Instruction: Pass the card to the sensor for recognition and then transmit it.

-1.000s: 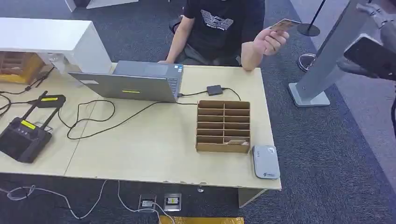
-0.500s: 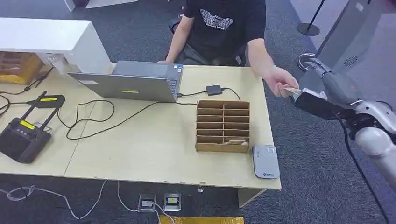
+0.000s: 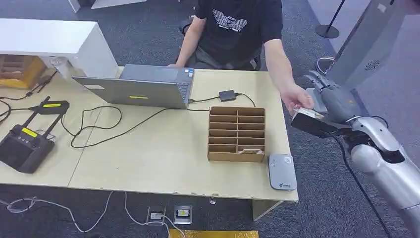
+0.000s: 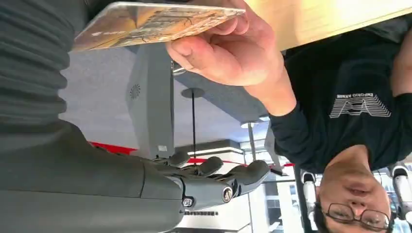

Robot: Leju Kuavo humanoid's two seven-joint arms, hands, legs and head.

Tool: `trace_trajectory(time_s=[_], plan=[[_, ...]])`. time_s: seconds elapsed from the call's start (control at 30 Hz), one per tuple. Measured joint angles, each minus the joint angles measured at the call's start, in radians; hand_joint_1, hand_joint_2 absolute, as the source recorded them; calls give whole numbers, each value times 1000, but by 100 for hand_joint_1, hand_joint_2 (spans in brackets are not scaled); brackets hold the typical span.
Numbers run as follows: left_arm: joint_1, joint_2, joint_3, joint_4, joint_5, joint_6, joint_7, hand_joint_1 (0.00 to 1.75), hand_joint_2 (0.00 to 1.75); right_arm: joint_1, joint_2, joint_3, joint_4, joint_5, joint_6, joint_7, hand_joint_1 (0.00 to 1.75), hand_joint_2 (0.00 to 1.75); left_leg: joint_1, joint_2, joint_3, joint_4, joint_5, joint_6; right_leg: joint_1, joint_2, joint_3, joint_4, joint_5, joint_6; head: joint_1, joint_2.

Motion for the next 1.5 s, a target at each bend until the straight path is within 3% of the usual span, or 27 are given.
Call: trace_trajectory(time_s=[0.23,0.27,0.47,0.83,1.07,1.27,1.5], plan=[[0,-7,0,0,0,2,1,0,0,0,37,-17,37,5,0,-5,0,175,0,0,0,0,0,0,0,0,0,0,0,0,0,0],[0,-7,0,0,0,2,1,0,0,0,40,-18,40,5,0,-5,175,175,0,0,0,0,0,0,0,0,0,0,0,0,0,0],[0,-8,0,0,5,5,2,0,0,1,53,-26,53,12,25,-3,175,175,0,0,1,0,0,0,0,0,-1,0,0,0,0,0],[6,-8,0,0,13,14,2,0,0,17,5,-79,52,-10,68,8,175,175,0,3,2,0,0,0,0,4,-1,-1,0,0,0,0],[8,-2,0,0,-2,13,2,0,0,38,-116,-84,-25,-126,90,80,175,175,0,2,0,0,-1,-1,0,2,-1,-1,0,0,0,0],[7,2,0,0,4,13,1,0,0,51,-179,-82,-89,-69,71,136,175,175,0,3,1,0,-1,-1,0,4,-1,-1,0,0,0,0],[8,11,0,0,11,14,17,0,0,81,-250,-93,-246,-77,106,209,175,175,0,3,1,0,-1,-1,0,5,-1,-1,0,0,0,0]])
